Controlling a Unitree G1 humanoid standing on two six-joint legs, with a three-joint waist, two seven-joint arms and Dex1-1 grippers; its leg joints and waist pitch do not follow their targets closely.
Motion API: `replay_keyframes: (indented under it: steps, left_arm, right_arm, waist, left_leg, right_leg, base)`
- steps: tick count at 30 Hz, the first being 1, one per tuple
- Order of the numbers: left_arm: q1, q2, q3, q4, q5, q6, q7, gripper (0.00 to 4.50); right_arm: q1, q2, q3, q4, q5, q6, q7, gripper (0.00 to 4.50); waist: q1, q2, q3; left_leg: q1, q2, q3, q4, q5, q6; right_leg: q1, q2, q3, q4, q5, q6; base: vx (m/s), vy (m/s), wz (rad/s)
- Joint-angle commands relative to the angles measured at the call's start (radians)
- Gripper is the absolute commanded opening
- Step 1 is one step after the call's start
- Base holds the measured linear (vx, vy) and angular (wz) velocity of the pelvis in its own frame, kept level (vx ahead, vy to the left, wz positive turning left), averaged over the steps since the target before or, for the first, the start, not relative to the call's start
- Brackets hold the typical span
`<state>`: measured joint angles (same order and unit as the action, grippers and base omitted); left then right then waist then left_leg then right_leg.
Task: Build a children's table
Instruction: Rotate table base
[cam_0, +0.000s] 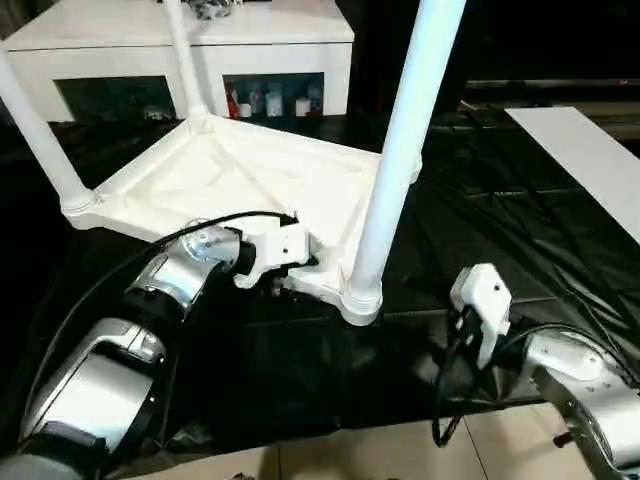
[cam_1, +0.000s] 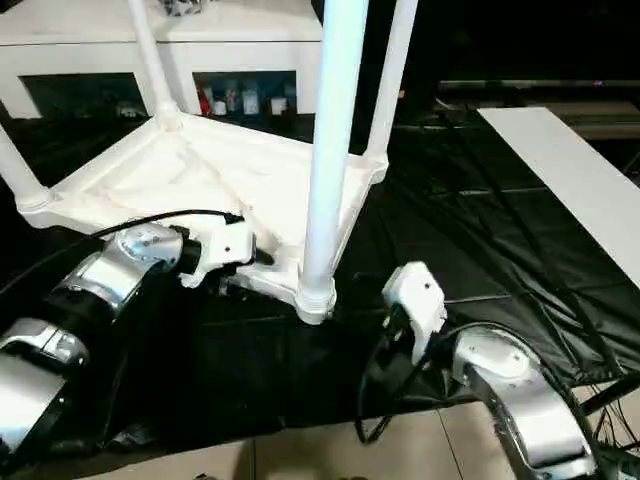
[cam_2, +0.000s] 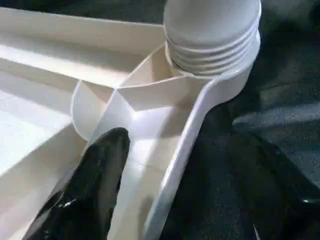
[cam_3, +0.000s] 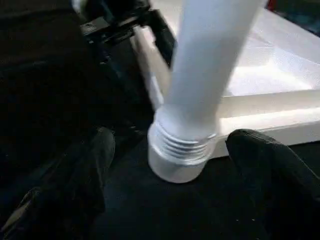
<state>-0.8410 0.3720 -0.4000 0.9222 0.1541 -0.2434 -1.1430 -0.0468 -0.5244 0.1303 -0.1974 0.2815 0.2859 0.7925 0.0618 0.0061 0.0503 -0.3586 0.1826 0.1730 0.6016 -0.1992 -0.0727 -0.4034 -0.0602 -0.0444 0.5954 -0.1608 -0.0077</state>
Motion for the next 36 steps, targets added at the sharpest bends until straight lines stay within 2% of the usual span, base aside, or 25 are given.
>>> replay_keyframes:
  steps: [1,4,7,10,13,15,18,19,21,23,25,27,30,32,35,36]
  left_arm:
    - [-0.027,0.000,-0.018,0.015,0.023,-0.019,0.001,3.20]
    - [-0.034,-0.003,-0.037,0.036,0.055,-0.040,0.013,2.78]
    - [-0.046,-0.014,-0.040,0.062,0.071,-0.052,0.021,2.74]
    - [-0.055,-0.021,-0.039,0.075,0.074,-0.056,0.019,2.33]
    - [-0.061,-0.021,-0.057,0.089,0.093,-0.064,0.007,2.28]
    - [-0.063,-0.020,-0.066,0.096,0.103,-0.065,0.000,1.94]
    - [-0.066,-0.019,-0.075,0.103,0.113,-0.063,-0.021,1.90]
    - [-0.067,-0.016,-0.081,0.104,0.118,-0.054,-0.045,1.62]
    - [-0.066,0.001,-0.108,0.088,0.133,-0.023,-0.124,1.45]
    - [-0.063,0.012,-0.122,0.063,0.135,0.011,-0.186,1.49]
    - [-0.062,0.011,-0.116,0.051,0.127,0.032,-0.205,1.17]
    - [-0.056,0.012,-0.110,0.038,0.114,0.067,-0.236,1.05]
    - [-0.027,0.027,-0.108,-0.003,0.100,0.134,-0.288,1.09]
    - [-0.004,0.036,-0.101,-0.032,0.098,0.160,-0.269,0.74]
    - [0.052,0.037,-0.068,-0.095,0.084,0.225,-0.199,0.70]
    - [0.052,0.037,-0.068,-0.095,0.084,0.225,-0.199,0.51]
  right_arm:
    - [0.004,-0.016,0.009,-0.027,-0.005,0.017,0.008,4.06]
    - [0.003,-0.017,0.012,-0.035,-0.010,0.025,0.008,4.06]
    - [-0.001,-0.019,0.016,-0.041,-0.010,0.030,0.006,4.06]
    - [-0.001,-0.020,0.016,-0.046,-0.011,0.034,0.006,4.06]
    - [0.002,-0.023,0.019,-0.048,-0.019,0.033,0.007,4.06]
    - [0.004,-0.022,0.020,-0.049,-0.021,0.032,0.007,4.06]
    - [0.007,-0.023,0.021,-0.054,-0.021,0.033,0.006,4.06]
    - [0.008,-0.024,0.022,-0.056,-0.020,0.033,0.006,4.06]
    - [0.009,-0.028,0.023,-0.055,-0.023,0.031,0.007,4.06]
    - [0.009,-0.029,0.023,-0.053,-0.025,0.029,0.008,4.06]
    - [0.008,-0.027,0.022,-0.053,-0.026,0.029,0.008,4.06]
    - [0.008,-0.026,0.023,-0.054,-0.027,0.029,0.008,4.06]
    - [0.009,-0.023,0.025,-0.054,-0.029,0.026,0.004,4.06]
    - [0.009,-0.019,0.022,-0.051,-0.031,0.019,-0.005,4.06]
    - [0.002,-0.009,0.013,-0.039,-0.035,0.008,-0.024,4.06]
    - [0.002,-0.009,0.013,-0.039,-0.035,0.008,-0.024,4.06]
  waist:
    - [0.006,-0.007,-0.061]
    - [0.006,-0.007,-0.062]
    - [0.007,-0.005,-0.062]
    - [0.008,-0.006,-0.062]
    - [0.008,-0.004,-0.062]
    - [0.008,-0.005,-0.062]
    - [0.008,-0.005,-0.062]
    - [0.008,-0.005,-0.061]
    - [0.007,-0.006,-0.061]
    - [0.005,-0.006,-0.060]
    - [0.005,-0.003,-0.061]
    - [0.006,-0.003,-0.061]
    - [0.005,-0.001,-0.059]
    - [0.002,-0.001,-0.059]
    - [0.002,0.000,-0.059]
    - [-0.001,-0.001,-0.057]
  left_leg:
    - [0.002,0.041,-0.014,-0.074,-0.208,0.053]
    - [0.002,0.042,-0.015,-0.075,-0.210,0.051]
    - [0.002,0.043,-0.016,-0.075,-0.208,0.052]
    - [0.002,0.043,-0.016,-0.075,-0.209,0.051]
    - [0.002,0.042,-0.015,-0.074,-0.208,0.051]
    - [0.002,0.043,-0.016,-0.075,-0.208,0.052]
    - [0.003,0.043,-0.016,-0.075,-0.212,0.050]
    - [0.002,0.043,-0.016,-0.075,-0.209,0.051]
    - [0.003,0.043,-0.016,-0.076,-0.211,0.051]
    - [0.002,0.044,-0.016,-0.078,-0.206,0.049]
    - [0.004,0.043,-0.014,-0.075,-0.204,0.051]
    - [0.006,0.046,-0.015,-0.077,-0.207,0.050]
    - [0.006,0.046,-0.015,-0.078,-0.217,0.047]
    - [0.005,0.046,-0.015,-0.078,-0.227,0.043]
    - [0.007,0.048,-0.016,-0.080,-0.234,0.041]
    - [0.004,0.048,-0.016,-0.082,-0.232,0.040]
  right_leg:
    - [0.054,-0.079,0.042,-0.074,-0.287,-0.196]
    - [0.054,-0.079,0.042,-0.074,-0.288,-0.195]
    - [0.054,-0.079,0.042,-0.073,-0.276,-0.197]
    - [0.055,-0.081,0.042,-0.073,-0.274,-0.200]
    - [0.055,-0.079,0.043,-0.072,-0.254,-0.209]
    - [0.055,-0.079,0.042,-0.072,-0.250,-0.209]
    - [0.055,-0.080,0.043,-0.072,-0.253,-0.213]
    - [0.056,-0.081,0.043,-0.072,-0.250,-0.214]
    - [0.056,-0.081,0.043,-0.071,-0.251,-0.215]
    - [0.057,-0.082,0.044,-0.070,-0.247,-0.218]
    - [0.055,-0.082,0.045,-0.070,-0.237,-0.229]
    - [0.056,-0.083,0.044,-0.068,-0.235,-0.237]
    - [0.056,-0.083,0.045,-0.069,-0.239,-0.242]
    - [0.056,-0.082,0.045,-0.068,-0.237,-0.246]
    - [0.056,-0.082,0.045,-0.070,-0.253,-0.241]
    - [0.057,-0.082,0.045,-0.069,-0.252,-0.242]
  base:
    - [0.000,0.000,0.00]
    - [0.000,0.000,0.00]
    - [0.000,0.000,0.00]
    - [0.000,0.000,0.00]
    - [0.000,0.000,0.00]
    - [0.000,0.000,0.00]
    - [0.000,0.000,0.00]
    - [0.000,0.000,0.00]
    - [0.000,0.000,0.00]
    - [0.000,0.000,0.00]
    - [0.000,0.000,0.00]
    - [0.000,0.000,0.00]
    - [0.000,0.000,0.00]
    - [0.000,0.000,0.00]
    - [0.000,0.000,0.00]
    - [0.000,0.000,0.00]
